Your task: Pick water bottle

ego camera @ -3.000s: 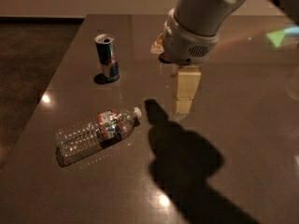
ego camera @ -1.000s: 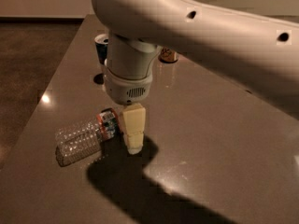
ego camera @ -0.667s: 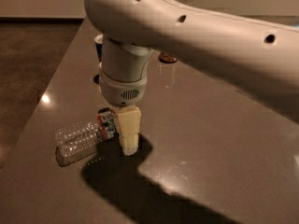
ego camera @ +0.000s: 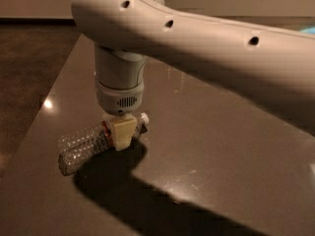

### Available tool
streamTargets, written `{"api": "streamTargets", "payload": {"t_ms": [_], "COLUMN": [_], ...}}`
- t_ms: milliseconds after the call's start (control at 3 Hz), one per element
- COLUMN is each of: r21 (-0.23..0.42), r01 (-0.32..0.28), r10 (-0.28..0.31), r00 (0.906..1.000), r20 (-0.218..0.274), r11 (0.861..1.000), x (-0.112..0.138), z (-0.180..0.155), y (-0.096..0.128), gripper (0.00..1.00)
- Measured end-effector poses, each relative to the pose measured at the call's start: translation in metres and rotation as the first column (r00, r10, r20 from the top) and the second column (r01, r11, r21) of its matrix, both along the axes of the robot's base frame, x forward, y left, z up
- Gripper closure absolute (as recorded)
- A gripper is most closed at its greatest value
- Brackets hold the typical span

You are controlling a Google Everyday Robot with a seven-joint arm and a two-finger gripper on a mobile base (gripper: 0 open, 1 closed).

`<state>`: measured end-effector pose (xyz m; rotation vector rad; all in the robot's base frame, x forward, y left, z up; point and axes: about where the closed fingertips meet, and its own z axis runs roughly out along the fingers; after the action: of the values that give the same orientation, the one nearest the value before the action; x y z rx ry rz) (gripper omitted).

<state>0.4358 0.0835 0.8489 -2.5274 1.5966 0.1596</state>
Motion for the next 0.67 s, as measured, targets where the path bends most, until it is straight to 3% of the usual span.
{"api": "streamTargets", "payload": {"t_ms": [667], "r21": [-0.004], "r01": [-0.011], "r10": [0.011], "r00": [0.9997], "r20": [-0.02], "r11": [1.0], "x": [0.008], "z": [0.015], "y": [-0.004], "gripper": [0.88]}}
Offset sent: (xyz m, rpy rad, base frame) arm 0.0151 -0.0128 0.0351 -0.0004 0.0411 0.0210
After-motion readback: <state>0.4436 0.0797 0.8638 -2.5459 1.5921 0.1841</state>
